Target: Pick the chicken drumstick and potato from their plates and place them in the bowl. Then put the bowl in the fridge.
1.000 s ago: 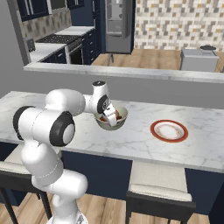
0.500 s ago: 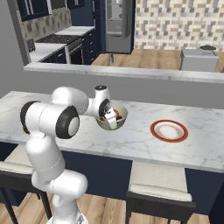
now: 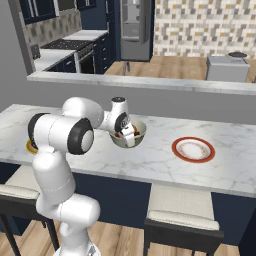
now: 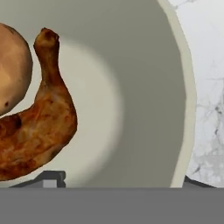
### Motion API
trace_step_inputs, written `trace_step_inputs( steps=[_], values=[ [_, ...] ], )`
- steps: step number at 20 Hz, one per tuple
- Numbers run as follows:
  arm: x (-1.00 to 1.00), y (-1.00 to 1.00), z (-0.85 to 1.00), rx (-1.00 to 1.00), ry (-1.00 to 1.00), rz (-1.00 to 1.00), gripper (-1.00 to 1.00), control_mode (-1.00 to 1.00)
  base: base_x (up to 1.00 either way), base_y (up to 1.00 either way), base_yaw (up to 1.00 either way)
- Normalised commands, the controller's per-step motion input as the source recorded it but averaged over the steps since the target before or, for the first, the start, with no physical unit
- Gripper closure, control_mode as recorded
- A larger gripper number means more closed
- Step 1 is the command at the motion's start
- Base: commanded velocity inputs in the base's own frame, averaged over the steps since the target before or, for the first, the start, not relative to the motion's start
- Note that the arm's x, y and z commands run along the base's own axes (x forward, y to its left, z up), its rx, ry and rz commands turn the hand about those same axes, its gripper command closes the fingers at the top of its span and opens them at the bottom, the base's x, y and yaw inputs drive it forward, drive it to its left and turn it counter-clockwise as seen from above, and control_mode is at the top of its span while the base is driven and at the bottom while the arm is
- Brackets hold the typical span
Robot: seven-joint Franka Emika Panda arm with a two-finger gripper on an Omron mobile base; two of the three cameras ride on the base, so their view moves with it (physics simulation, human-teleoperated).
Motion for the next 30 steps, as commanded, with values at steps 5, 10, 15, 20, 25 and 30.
trace_step_inputs(
  steps=[5,10,15,20,25,30],
  values=[
    [-0.10,0.00,-0.13,0.04,0.00,-0.02,1.00,-1.00,0.00,0.00,0.00],
    [-0.23,0.01,0.01,0.06,-0.03,-0.12,1.00,-1.00,0.00,0.00,0.00],
    [-0.32,0.00,0.38,0.08,-0.06,-0.03,1.00,-1.00,0.00,0.00,0.00],
    [-0.47,0.00,0.30,0.05,-0.12,-0.03,1.00,-1.00,0.00,0.00,0.00],
    [-0.51,0.02,0.28,0.01,-0.15,-0.09,1.00,-1.00,0.00,0.00,0.00],
    [-0.55,0.09,0.26,0.00,-0.14,-0.21,1.00,-1.00,0.00,0.00,0.00]
  ],
)
